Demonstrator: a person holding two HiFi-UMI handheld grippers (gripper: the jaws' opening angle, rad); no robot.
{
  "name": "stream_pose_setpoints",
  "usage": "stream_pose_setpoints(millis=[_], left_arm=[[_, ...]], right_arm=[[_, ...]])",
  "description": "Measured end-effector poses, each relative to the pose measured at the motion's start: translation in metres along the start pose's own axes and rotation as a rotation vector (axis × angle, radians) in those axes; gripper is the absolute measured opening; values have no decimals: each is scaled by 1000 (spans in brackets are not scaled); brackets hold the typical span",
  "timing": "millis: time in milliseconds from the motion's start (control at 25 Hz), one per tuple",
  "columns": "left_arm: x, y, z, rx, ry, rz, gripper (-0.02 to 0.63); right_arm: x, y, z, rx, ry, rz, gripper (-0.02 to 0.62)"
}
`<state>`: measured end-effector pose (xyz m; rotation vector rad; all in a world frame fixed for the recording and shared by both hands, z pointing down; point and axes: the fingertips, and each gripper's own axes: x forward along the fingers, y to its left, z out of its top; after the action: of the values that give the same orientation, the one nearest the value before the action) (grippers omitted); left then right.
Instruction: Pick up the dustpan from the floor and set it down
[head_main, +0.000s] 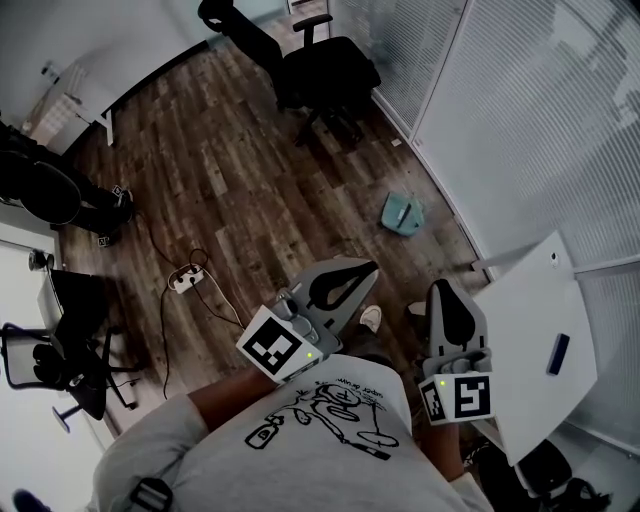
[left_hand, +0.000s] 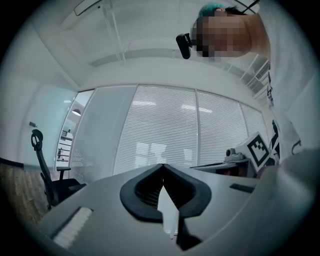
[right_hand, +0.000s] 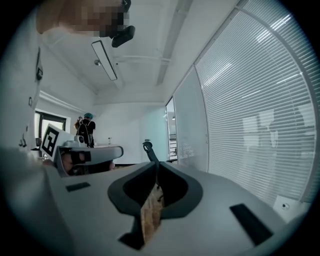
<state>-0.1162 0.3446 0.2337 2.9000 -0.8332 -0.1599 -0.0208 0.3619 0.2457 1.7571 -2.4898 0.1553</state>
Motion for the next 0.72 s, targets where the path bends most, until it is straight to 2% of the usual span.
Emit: stream_pose_setpoints(millis=[400, 720], left_arm=[[79, -9, -9, 4, 9, 24, 2], [127, -9, -13, -5, 5, 46, 2]], right_arm=[[11, -87, 1, 5, 1, 17, 17], [21, -130, 0, 2, 4, 49, 17]])
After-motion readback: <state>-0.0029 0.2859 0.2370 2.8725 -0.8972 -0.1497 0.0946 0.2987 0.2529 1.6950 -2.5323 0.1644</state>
